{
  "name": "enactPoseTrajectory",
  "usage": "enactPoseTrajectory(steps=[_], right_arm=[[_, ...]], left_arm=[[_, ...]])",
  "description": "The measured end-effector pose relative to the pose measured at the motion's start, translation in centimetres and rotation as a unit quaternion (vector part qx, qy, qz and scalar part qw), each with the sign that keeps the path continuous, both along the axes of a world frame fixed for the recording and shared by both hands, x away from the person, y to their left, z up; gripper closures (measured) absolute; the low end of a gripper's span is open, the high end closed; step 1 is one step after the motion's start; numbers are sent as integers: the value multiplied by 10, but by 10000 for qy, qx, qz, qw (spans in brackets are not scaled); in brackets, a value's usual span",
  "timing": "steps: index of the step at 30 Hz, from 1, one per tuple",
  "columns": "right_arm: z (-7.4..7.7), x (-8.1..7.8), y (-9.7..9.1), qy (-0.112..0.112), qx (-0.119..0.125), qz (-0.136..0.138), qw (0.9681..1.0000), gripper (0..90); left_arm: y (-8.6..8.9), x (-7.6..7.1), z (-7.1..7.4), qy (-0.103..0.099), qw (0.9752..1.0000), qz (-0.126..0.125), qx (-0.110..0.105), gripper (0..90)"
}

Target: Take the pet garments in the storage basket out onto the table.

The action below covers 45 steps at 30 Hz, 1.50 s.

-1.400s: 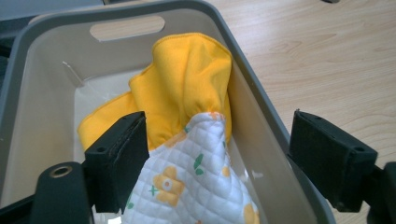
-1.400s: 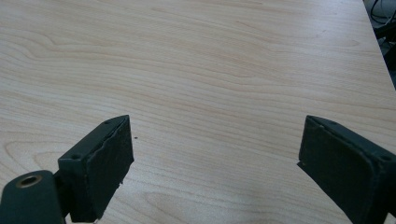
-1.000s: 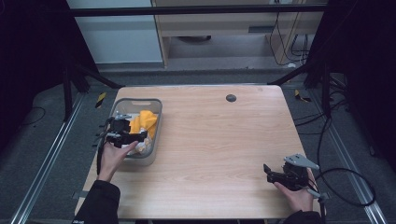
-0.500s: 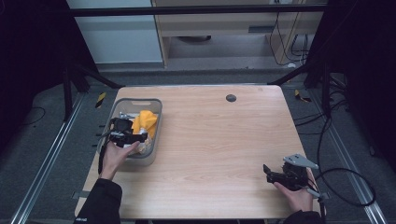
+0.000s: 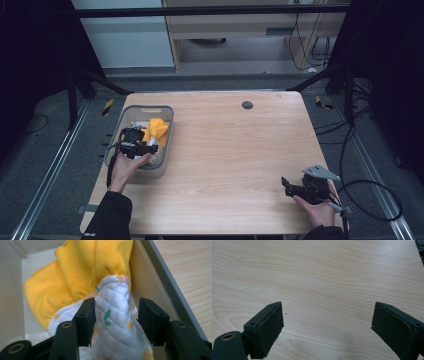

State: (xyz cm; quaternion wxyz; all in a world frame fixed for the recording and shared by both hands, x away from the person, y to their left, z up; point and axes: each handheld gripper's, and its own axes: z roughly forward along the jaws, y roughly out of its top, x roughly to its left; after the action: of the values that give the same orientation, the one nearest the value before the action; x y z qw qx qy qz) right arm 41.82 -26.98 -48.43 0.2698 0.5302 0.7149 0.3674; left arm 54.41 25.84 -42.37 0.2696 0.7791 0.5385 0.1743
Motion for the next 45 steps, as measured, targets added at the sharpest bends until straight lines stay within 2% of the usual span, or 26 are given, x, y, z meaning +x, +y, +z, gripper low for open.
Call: enactPoseTrajectory(steps=[8, 15, 21, 32, 45], right_arm=[[0, 0, 1, 54, 12, 25, 10000, 103], [-1, 1, 0, 52, -22, 45, 10000, 103], [-1, 1, 0, 59, -26, 49, 10000, 103], [0, 1, 0, 72, 13, 23, 10000, 103], [0, 1, 0, 34, -17, 26, 10000, 103]], left_arm=[[-2, 1, -3, 144, 9999, -50, 20, 577], [-1, 4, -3, 293, 9995, -26, 63, 678], [-1, 4, -2, 336, 9994, -11, 56, 762], [4, -1, 8, 230, 9997, -26, 60, 808], [10, -13, 37, -35, 9999, -95, 58, 818]])
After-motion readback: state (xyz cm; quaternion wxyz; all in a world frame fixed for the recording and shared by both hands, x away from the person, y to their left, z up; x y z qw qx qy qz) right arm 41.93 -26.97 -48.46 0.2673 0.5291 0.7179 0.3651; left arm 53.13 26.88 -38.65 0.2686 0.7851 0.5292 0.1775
